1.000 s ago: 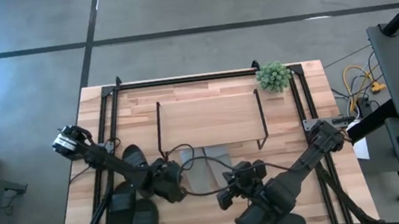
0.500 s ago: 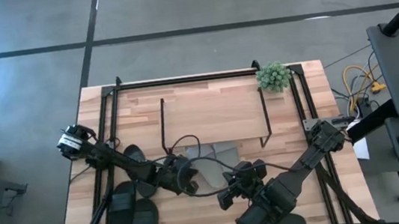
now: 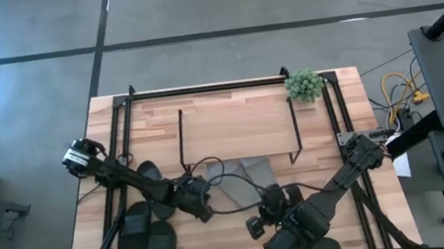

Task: Pick and place slides into the shelf
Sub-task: Move the left gray slipper to the middle of the table

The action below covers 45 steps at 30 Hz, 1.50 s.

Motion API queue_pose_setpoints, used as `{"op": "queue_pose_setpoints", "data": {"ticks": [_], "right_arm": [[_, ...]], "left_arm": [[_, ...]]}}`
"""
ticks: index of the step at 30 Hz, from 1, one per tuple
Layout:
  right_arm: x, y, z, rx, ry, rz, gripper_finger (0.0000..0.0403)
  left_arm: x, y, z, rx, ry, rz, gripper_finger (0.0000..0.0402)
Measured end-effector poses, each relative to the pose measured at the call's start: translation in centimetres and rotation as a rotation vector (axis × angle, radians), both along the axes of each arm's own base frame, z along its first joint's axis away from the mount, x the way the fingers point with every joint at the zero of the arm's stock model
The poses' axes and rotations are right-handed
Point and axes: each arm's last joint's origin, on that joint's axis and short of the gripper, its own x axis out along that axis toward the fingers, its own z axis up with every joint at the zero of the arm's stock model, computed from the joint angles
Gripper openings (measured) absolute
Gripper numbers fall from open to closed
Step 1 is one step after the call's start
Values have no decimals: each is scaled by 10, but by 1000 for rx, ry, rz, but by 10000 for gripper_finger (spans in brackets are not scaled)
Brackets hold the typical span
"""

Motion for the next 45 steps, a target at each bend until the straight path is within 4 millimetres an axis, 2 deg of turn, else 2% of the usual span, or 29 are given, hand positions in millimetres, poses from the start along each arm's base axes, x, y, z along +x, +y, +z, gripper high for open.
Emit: {"op": "queue_pose_setpoints", "data": {"ticks": [4,9,12,17,21,25,29,33,39,45], "right_arm": [[-1,7,-17,63,53,22,9],[12,14,-43,127,7,73,9],[21,13,-59,164,-34,74,9],[50,4,-76,179,-175,182,9],[71,-17,-85,150,-253,217,9],[83,-48,-97,108,-222,172,9],[92,-68,-104,92,-225,167,9],[99,-78,-114,101,-225,168,9],[114,-83,-152,165,-158,156,9],[126,-86,-163,74,-164,48,9]], "left_arm": [[-22,-16,10,-10,58,-59,0],[-51,-37,43,-64,-23,-73,0],[-75,-43,61,-98,-50,-34,0],[-119,-45,82,-116,-34,9,0],[-143,-43,94,-127,-70,-5,0],[-150,-42,101,-145,-97,-21,0],[-151,-39,102,-136,-110,-15,0],[-150,-38,103,-112,-145,2,0],[-150,-38,102,-93,-156,8,0],[-150,-38,100,-83,-151,5,0]]}}
